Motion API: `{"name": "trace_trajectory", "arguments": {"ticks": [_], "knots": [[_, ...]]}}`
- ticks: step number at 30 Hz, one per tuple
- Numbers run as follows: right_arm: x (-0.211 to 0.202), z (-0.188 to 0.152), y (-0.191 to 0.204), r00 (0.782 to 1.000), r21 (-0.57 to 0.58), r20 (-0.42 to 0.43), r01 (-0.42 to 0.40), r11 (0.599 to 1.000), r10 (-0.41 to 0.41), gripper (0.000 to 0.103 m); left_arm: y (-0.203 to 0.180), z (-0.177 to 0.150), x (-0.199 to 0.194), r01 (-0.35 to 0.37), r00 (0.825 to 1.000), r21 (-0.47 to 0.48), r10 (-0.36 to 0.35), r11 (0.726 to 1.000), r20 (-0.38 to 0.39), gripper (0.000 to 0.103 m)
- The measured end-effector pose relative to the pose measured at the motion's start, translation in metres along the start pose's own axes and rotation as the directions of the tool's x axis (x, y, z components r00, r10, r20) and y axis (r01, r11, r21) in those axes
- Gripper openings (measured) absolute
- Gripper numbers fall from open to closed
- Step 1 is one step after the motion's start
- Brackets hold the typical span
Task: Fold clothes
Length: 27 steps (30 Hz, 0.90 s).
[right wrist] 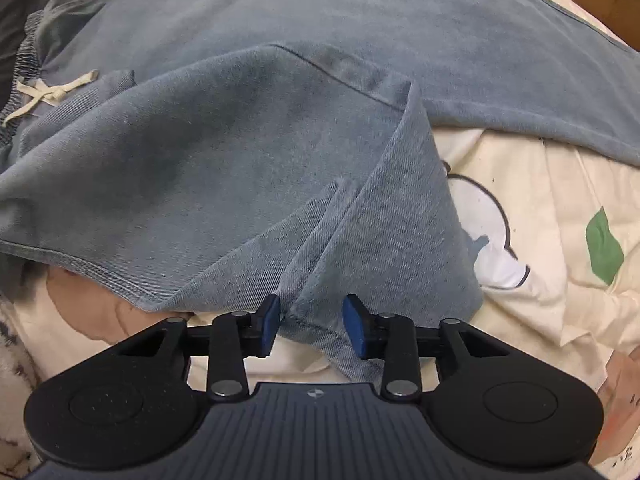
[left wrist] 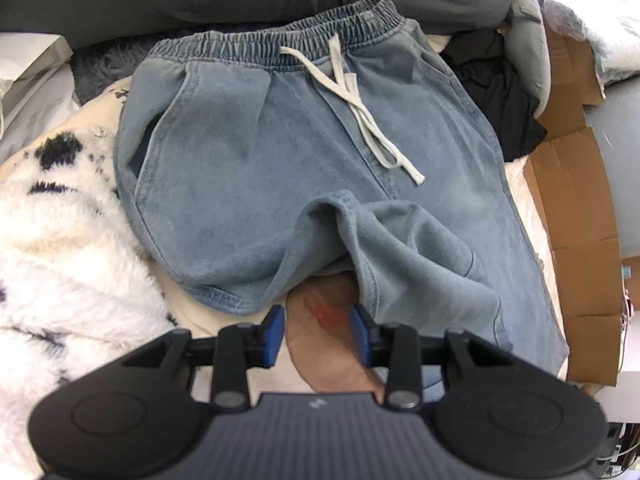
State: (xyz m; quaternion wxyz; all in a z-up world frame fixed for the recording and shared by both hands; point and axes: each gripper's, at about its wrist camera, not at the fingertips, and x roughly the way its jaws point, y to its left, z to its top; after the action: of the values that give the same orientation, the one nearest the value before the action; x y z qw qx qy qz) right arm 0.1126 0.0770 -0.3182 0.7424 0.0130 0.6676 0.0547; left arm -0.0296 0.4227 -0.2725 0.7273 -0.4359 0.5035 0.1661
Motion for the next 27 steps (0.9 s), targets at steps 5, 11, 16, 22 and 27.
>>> {"name": "trace_trajectory", "arguments": {"ticks": [5,11,16,22,27], "knots": [[0.009,-0.004,0.006,1.000,-0.012,0.004,0.003,1.000,-0.003,0.042,0.007,-0.002,0.000,-0.005,1.000,-0.017,0.005,1.000,-0.007,0.038],[0.001,0.000,-0.012,0.997,-0.046,-0.039,-0.062,0.997,0.060,0.019,0.003,-0.003,0.004,0.003,1.000,-0.012,-0.003,1.000,-0.016,0.038],[-0.018,0.001,-0.028,0.994,-0.091,-0.066,-0.094,0.991,0.088,0.009,-0.003,-0.005,0.008,0.015,1.000,0.009,-0.014,1.000,-0.027,0.038],[-0.047,0.009,-0.054,0.988,-0.153,-0.080,-0.139,0.978,0.128,0.007,-0.010,-0.011,0.014,0.016,0.999,0.021,-0.015,1.000,-0.051,0.038],[-0.068,0.017,-0.095,0.992,-0.174,-0.087,-0.104,0.979,0.090,0.007,-0.024,-0.017,0.016,0.029,0.997,0.045,-0.026,0.999,-0.072,0.038]]}}
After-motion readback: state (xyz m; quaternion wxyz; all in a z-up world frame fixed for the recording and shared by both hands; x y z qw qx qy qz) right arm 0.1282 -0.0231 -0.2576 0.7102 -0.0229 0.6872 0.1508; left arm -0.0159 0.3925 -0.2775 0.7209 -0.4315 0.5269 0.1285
